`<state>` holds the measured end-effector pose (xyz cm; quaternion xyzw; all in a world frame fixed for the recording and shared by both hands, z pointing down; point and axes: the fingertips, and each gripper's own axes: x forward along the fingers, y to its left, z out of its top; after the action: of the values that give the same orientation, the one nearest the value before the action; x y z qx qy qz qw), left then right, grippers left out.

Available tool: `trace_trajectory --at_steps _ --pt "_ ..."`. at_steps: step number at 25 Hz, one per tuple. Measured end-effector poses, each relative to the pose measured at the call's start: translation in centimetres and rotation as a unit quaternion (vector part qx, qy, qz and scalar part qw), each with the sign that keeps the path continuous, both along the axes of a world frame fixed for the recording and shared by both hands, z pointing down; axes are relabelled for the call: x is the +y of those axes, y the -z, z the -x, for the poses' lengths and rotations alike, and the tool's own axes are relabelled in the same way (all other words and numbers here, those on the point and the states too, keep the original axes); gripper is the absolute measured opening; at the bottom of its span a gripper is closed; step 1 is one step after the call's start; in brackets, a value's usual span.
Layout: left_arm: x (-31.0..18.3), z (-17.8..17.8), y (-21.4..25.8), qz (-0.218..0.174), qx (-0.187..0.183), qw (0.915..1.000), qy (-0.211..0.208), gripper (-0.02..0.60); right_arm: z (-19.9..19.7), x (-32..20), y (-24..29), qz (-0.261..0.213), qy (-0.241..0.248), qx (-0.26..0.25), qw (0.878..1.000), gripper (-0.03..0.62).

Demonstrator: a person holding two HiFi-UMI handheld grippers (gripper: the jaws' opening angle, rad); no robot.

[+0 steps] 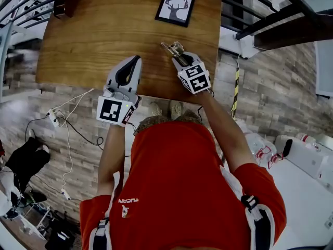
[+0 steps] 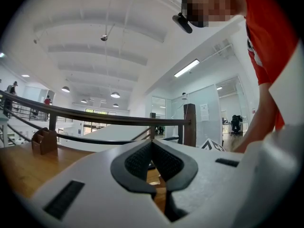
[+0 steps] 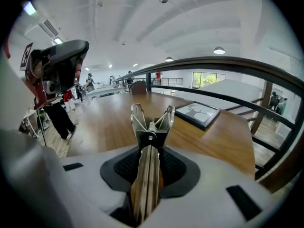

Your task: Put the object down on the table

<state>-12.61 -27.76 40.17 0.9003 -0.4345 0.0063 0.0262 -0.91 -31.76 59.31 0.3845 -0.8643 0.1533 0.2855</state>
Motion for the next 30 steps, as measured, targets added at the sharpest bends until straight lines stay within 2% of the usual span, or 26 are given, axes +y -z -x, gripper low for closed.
trace_trajectory --at_steps 9,19,30 --pt "-0.1 -0.5 -1.2 0.012 -0.003 0.9999 0.010 0.009 -1.0 0.2 -2.0 0.025 0.018 0.054 0.998 0.127" --pt "-0.3 -1.5 -1.4 0.015 -0.012 0.9998 0.007 0.009 -1.9 -0.4 -1.7 0.035 0.008 0.034 0.999 0.196" --pt "0.2 -2.2 -1.5 0.014 -0.019 0.9997 -0.003 0.009 -4.7 -0.2 -0.9 0.035 -0.040 0.017 0.998 0.241"
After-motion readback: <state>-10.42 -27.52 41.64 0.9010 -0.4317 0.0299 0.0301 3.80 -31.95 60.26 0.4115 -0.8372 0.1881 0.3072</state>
